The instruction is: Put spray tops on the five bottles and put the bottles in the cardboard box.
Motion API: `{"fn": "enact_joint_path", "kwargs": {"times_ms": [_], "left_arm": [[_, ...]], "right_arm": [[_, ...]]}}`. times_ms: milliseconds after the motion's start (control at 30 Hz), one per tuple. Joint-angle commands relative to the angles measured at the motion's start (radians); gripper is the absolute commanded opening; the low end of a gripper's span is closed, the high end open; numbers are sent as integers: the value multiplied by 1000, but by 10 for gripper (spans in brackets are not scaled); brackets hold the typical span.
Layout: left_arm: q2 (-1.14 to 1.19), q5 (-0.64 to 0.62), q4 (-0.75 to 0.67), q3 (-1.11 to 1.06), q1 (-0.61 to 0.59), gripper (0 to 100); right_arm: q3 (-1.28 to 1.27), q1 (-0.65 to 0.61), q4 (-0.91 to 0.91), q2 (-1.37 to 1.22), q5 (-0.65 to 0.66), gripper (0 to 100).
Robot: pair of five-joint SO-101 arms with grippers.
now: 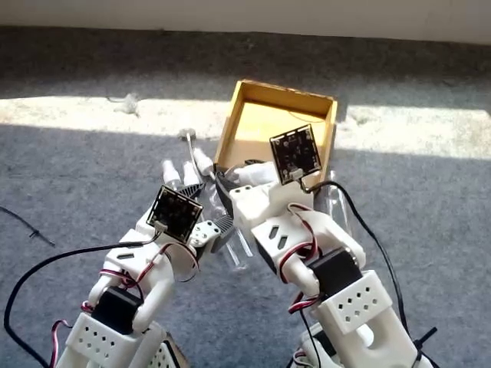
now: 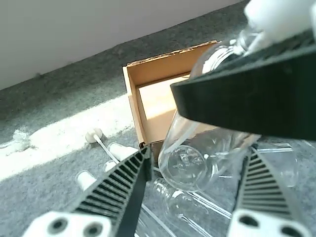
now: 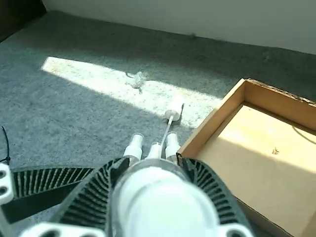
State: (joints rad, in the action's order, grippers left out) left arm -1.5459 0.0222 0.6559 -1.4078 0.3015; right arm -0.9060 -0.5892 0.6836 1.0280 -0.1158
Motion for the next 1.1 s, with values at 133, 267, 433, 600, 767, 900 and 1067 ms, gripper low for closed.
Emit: {"fn": "enact_joint_path", "kwargs": {"times_ms": [133, 267, 433, 600, 767, 900, 1067], "left_arm": [[-99, 12, 180, 48, 113, 263], [-291, 14, 207, 47, 28, 263], [-226, 8, 112, 33, -163, 263], [-136, 6, -2, -30, -226, 262], [-108, 6, -8, -44, -223, 262], [-99, 6, -43, -58, -203, 262], [-99, 11, -71, -88, -203, 262]], "right_arm": [[99, 102, 1, -7, 114, 3], [254, 174, 214, -73, 186, 3], [430, 213, 371, -265, 186, 3], [542, 292, 232, -394, 186, 3], [573, 401, 87, -536, 192, 3], [575, 406, 47, -628, 193, 3], [641, 464, -114, -808, 189, 3]]}}
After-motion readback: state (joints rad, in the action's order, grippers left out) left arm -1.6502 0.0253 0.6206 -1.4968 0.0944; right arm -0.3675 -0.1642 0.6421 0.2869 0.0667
